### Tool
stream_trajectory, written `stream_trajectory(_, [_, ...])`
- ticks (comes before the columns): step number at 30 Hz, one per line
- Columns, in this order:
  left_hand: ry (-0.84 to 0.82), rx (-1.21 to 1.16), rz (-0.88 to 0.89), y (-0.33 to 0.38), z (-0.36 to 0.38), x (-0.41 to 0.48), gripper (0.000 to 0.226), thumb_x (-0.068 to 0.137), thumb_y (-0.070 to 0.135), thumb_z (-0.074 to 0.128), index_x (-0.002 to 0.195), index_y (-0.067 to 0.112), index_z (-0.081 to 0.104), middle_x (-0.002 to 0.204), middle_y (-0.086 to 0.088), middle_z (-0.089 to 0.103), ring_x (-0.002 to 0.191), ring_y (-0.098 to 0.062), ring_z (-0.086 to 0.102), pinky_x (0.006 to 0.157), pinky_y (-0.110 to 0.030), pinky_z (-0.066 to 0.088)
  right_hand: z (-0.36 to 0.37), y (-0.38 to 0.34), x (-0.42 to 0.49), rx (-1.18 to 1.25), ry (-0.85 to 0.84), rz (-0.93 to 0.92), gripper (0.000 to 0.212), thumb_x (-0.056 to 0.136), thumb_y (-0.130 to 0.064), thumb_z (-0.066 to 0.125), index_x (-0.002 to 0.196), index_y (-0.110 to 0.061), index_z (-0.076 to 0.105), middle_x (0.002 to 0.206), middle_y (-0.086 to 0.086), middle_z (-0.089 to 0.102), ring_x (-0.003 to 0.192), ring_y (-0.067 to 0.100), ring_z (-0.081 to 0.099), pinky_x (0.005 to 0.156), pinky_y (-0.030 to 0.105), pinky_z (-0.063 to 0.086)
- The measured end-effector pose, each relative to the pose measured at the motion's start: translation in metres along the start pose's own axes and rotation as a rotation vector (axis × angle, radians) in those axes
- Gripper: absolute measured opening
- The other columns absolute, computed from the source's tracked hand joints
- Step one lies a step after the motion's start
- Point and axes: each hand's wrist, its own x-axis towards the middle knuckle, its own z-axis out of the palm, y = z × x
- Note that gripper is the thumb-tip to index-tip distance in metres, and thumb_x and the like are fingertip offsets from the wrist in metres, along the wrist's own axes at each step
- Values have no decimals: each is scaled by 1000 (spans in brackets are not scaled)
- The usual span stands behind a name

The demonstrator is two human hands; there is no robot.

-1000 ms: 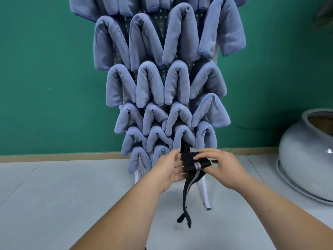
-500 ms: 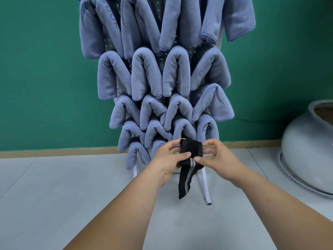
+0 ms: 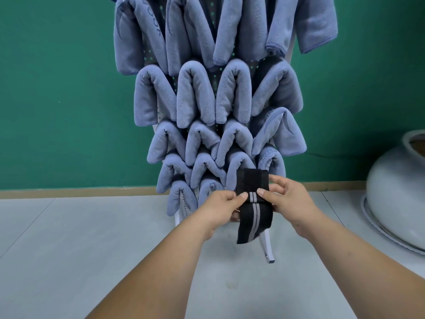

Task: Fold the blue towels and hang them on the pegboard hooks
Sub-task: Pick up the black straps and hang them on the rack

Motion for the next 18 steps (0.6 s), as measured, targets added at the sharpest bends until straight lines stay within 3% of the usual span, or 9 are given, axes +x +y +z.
stream_trajectory(3, [64,-32,8,3,1,-3,27,103,29,68,88,8,67,80,-4,74,68,-11,71,66,-24,60,-1,0,-1,-59,-5,-30,53,92,-3,78,141,-18,61,104,8,80,93,26,79,78,35,64])
stream_trajectory(5, [120,-44,-7,1,0,-2,22,100,32,73,87,14,71,82,-3,78,71,-12,72,72,-31,64,0,0,-3,-98,-25,-55,54,90,0,79,137,-20,64,104,8,79,93,31,79,86,46,65])
stream_trajectory(7, [164,-64,-54,0,-3,-1,23,96,39,76,102,17,75,94,-4,81,78,-15,74,84,-38,63,0,0,-4,-133,-23,-95,48,88,3,80,128,-21,69,101,7,77,91,36,78,89,52,64])
stream_trajectory(10, [151,-195,-138,4,-4,0,31,100,43,69,117,18,74,95,-2,77,83,-18,73,92,-44,63,-1,-1,-4,-267,31,-183,42,85,5,81,116,-23,71,99,3,75,87,33,76,88,47,64])
stream_trajectory(14, [69,-369,-177,14,-4,-1,44,100,58,62,108,17,77,99,-3,80,95,-24,75,104,-51,56,-6,2,-2,-640,39,-367,45,81,6,80,102,-34,75,95,-14,75,91,11,71,85,35,61])
stream_trajectory(16, [57,-341,-128,11,-3,0,34,98,44,72,112,14,77,104,-6,80,98,-24,76,100,-49,59,-7,7,-1,-748,-14,-434,52,79,13,75,100,-35,77,100,-18,72,97,7,69,85,33,60])
stream_trajectory(18, [80,-341,-74,4,-2,3,31,96,17,76,125,8,71,113,-9,79,104,-24,77,93,-41,62,-6,11,-2,-819,-82,-432,55,81,14,71,102,-37,77,106,-21,68,103,4,66,87,29,59])
